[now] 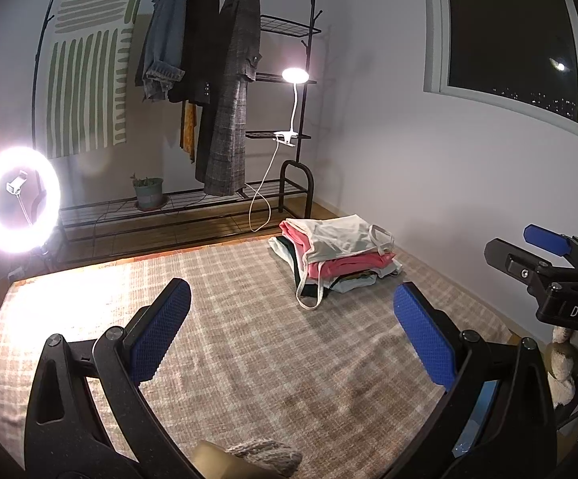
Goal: Fold small clothes
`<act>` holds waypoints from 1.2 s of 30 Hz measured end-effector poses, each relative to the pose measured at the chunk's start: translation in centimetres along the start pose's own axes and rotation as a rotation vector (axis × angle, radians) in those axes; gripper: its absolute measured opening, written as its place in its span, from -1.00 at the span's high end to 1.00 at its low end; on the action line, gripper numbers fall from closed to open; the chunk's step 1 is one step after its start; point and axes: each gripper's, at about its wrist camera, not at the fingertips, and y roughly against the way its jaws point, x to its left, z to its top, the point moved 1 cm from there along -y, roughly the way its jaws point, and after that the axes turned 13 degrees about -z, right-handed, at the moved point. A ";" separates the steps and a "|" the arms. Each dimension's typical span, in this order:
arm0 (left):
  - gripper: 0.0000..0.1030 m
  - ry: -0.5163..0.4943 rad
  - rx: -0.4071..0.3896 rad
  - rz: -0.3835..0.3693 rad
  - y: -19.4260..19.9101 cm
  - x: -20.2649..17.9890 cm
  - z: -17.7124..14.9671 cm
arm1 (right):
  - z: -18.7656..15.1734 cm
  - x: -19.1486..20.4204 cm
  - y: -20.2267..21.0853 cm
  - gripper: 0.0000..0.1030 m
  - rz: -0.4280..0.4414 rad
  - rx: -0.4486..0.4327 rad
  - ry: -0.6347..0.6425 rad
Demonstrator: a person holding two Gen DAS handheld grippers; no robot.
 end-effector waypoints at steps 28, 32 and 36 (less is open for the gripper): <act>-1.00 -0.038 0.013 -0.010 -0.3 -0.5 -0.1 | -0.7 -0.2 -0.7 -0.99 0.002 0.022 0.001; -1.00 -0.035 0.011 -0.010 -0.3 -0.6 -0.1 | -0.8 -0.1 -0.7 -0.99 0.003 0.022 0.001; -1.00 -0.043 0.012 -0.012 -0.2 -0.5 -0.2 | -0.8 -0.1 -0.6 -0.99 0.005 0.024 0.000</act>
